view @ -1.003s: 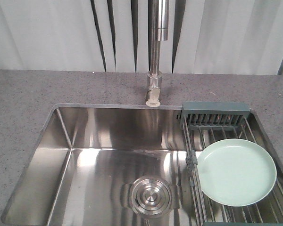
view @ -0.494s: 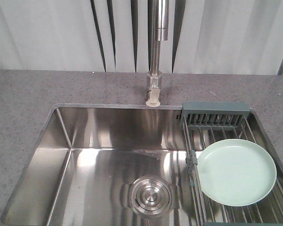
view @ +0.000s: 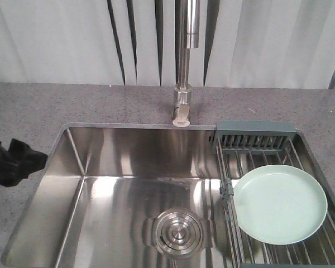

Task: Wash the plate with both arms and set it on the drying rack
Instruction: 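Move the left gripper in toward the faucet lever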

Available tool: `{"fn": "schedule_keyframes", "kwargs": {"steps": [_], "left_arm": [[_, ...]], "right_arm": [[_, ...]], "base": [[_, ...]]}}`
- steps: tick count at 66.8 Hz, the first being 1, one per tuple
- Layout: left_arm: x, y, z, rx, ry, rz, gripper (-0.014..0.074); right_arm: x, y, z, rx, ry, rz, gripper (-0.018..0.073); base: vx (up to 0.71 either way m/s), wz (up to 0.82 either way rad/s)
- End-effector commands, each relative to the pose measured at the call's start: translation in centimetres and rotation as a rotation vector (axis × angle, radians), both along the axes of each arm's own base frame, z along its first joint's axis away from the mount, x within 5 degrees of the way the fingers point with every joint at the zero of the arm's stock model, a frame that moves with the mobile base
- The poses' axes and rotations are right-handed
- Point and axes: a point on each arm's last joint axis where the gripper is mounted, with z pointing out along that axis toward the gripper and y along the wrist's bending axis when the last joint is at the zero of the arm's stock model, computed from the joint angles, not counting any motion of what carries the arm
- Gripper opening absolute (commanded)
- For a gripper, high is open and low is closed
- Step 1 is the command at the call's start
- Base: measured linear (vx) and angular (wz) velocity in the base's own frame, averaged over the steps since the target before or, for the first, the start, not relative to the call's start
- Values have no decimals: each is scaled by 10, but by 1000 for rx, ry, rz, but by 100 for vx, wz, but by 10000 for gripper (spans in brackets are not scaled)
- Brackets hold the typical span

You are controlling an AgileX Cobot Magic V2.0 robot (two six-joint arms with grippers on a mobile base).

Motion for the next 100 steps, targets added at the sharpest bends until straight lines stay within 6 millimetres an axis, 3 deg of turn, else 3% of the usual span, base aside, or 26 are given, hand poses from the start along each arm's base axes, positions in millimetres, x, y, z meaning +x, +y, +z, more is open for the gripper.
{"fn": "schedule_keyframes", "kwargs": {"steps": [1,19,31,49,65,81,97,100], "left_arm": [[22,-6,14,-52,-86,-29,590],[70,9,-2,-192,-125,-79,590],[89,4,-10,-227,-214,-170,590],[102,2,-7,-182,-392,-263,590],[110,0,-17,-161,-385,-292,573],[110,0,-18,-159,-386,-294,386],[114,-2,-9,-166,-411,-297,8],[116,-3,-8,-180,-410,-305,-9]], "right_arm": [[3,0,12,13,-81,-2,-9],[3,0,12,13,-81,-2,-9],[3,0,12,13,-82,-2,-9],[3,0,12,13,-82,-2,-9],[3,0,12,13,-82,-2,-9],[3,0,12,13,-81,-2,-9],[3,0,12,13,-81,-2,-9],[3,0,12,13,-81,-2,-9]], "base": [[0,0],[0,0],[0,0],[0,0],[0,0],[0,0],[0,0],[0,0]]}}
